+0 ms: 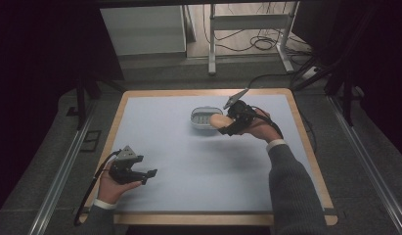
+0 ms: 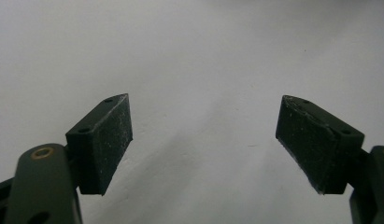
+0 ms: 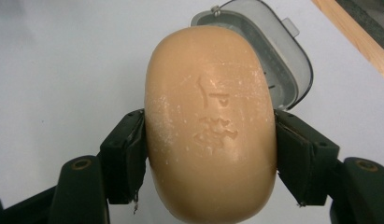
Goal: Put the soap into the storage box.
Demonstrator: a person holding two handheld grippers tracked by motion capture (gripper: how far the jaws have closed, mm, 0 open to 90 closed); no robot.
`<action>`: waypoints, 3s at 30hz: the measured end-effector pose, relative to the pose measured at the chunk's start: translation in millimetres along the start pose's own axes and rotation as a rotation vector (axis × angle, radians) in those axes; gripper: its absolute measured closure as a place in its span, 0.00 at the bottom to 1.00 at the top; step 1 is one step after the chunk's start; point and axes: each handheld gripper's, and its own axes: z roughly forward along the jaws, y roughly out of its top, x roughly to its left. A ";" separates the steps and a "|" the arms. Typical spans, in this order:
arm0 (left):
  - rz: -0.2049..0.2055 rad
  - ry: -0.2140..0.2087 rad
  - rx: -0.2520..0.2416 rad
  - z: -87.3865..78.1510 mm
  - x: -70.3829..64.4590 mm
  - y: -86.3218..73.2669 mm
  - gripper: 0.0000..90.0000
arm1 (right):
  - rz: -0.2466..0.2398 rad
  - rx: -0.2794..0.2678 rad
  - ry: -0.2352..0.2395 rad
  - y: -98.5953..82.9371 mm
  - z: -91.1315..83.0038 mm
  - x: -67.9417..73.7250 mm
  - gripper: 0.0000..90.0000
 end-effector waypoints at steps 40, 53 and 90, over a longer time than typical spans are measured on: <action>0.007 0.005 0.004 -1.5 1.4 -0.1 0.21 | -0.015 0.026 0.010 28.5 31.5 -25.2 0.35; -0.003 0.004 -0.002 -3.0 5.0 -1.7 0.21 | -0.033 0.043 0.023 40.1 48.8 -31.7 0.35; -0.008 0.004 -0.002 -2.1 6.8 -2.7 0.21 | -0.042 0.068 0.019 40.7 78.5 -36.9 0.34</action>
